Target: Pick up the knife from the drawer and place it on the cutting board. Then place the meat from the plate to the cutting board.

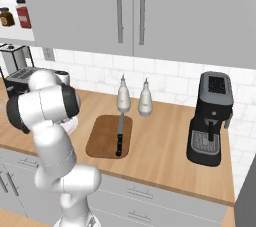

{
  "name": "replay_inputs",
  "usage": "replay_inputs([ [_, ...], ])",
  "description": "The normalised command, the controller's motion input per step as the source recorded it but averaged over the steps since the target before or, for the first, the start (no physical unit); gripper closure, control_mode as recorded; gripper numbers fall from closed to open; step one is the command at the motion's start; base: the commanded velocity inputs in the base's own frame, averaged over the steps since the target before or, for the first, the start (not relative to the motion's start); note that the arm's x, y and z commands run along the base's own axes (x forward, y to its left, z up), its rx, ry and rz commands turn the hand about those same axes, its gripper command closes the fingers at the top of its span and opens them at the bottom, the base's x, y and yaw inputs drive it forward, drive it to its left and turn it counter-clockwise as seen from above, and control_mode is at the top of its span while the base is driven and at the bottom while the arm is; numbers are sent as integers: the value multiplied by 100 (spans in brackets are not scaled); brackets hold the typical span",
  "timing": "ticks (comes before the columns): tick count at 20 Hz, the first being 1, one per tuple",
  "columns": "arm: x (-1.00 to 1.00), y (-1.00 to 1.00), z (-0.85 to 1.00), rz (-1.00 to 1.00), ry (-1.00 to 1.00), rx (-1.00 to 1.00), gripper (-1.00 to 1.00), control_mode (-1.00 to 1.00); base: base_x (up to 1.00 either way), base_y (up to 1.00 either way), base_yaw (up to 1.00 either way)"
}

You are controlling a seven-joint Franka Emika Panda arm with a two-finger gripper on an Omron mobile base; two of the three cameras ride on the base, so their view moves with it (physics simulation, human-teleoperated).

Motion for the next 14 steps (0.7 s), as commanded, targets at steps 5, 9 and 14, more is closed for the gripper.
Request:
replay_inputs([
  [5,27,12,-35,-8,1,0,-100,-100,0,0,0],
  [9,8,0,-31,-6,0,0,-100,-100,0,0,0],
  [14,0,0,-26,-6,0,0,-100,-100,0,0,0],
])
